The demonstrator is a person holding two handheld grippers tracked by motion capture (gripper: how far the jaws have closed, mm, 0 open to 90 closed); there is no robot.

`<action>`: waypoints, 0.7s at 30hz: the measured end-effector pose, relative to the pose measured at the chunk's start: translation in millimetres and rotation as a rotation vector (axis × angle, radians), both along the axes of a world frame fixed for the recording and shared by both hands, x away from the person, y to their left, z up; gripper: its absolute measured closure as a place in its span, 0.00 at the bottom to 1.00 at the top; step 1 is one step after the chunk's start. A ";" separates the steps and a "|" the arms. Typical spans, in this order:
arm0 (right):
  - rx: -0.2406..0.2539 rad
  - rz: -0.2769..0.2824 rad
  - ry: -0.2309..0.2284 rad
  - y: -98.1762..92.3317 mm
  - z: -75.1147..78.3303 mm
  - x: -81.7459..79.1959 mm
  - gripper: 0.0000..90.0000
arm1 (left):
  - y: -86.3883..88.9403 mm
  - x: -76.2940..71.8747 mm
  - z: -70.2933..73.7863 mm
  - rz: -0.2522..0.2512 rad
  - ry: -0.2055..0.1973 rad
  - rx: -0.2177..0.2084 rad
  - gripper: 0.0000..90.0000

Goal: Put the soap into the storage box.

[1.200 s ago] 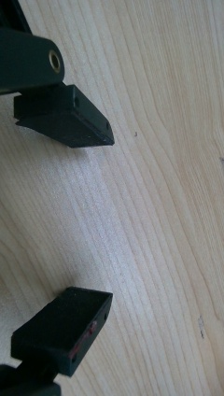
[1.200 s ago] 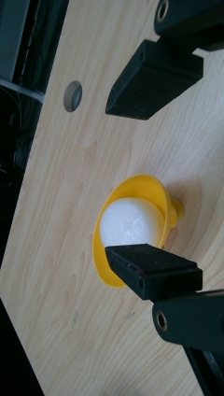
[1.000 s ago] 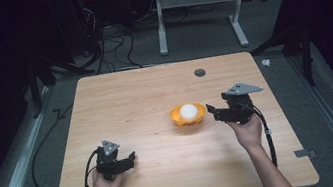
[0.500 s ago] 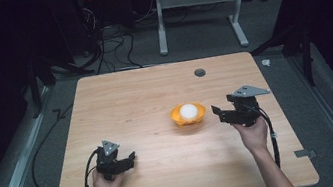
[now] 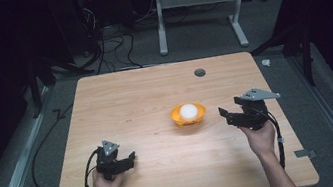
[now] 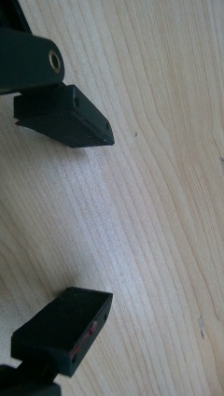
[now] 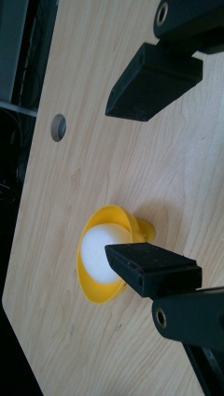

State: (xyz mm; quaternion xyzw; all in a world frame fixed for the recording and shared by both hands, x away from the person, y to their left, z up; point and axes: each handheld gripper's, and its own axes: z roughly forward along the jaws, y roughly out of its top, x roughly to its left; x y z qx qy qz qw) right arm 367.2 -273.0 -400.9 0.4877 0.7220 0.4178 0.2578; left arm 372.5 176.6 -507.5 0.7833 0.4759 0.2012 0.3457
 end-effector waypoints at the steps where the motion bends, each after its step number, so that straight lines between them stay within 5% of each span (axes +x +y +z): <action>1: 0.008 -0.004 0.004 -2.0 -1.0 -2.1 0.34 | 0.0 0.0 0.0 0.000 0.000 0.000 0.23; 21: 0.039 -0.023 0.019 -10.9 -17.0 -16.1 0.35 | 0.0 0.0 0.0 0.000 0.000 0.000 0.23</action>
